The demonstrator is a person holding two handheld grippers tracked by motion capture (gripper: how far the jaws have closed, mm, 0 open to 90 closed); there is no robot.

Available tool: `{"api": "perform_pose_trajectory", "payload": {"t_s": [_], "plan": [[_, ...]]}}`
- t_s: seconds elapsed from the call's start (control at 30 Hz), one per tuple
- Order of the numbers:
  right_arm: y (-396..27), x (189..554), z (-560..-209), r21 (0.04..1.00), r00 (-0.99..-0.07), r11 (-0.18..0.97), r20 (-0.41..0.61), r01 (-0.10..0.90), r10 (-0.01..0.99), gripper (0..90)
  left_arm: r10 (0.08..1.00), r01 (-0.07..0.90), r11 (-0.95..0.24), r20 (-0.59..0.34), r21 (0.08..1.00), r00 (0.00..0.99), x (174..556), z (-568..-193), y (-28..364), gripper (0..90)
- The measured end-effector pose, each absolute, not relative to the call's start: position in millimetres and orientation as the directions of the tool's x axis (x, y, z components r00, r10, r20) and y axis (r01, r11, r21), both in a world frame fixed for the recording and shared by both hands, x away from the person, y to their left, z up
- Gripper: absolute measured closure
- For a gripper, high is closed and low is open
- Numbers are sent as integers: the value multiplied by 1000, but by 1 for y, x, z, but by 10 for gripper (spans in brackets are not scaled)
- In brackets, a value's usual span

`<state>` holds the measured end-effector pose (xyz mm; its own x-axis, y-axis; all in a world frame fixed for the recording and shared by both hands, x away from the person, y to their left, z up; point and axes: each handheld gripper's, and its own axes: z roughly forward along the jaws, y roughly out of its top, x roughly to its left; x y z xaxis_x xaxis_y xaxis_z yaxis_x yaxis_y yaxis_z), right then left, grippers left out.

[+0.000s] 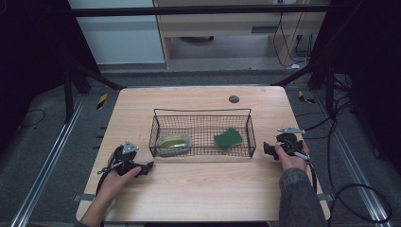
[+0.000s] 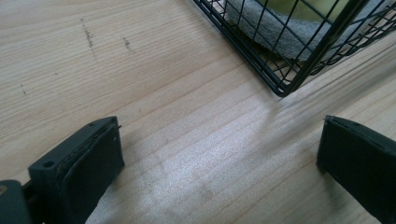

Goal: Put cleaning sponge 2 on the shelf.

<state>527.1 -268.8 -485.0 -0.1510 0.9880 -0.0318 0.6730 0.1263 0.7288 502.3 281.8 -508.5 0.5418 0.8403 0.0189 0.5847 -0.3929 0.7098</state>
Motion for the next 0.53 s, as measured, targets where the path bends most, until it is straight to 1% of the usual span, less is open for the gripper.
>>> {"api": "perform_pose_trajectory", "payload": {"t_s": [0.13, 0.4, 0.47, 0.5, 0.53], "plan": [[-265, 532, -490, 736, -138, 113, -28, 668, 990, 103, 840, 585, -393, 19, 710, 542, 502, -508, 282, 0], [-255, 538, -504, 706, -146, 145, -59, 693, 987, 96, 840, 585, -393, 19, 710, 542, 502, -508, 282, 0], [-255, 538, -506, 711, -150, 137, -44, 690, 988, 88, 840, 585, -393, 19, 710, 542, 502, -508, 282, 0], [-256, 540, -508, 716, -152, 113, -9, 689, 988, 62, 840, 585, -393, 19, 710, 542, 502, -508, 282, 0], [-256, 540, -508, 716, -152, 113, -9, 689, 988, 62, 840, 585, -393, 19, 710, 542, 502, -508, 282, 0]]}}
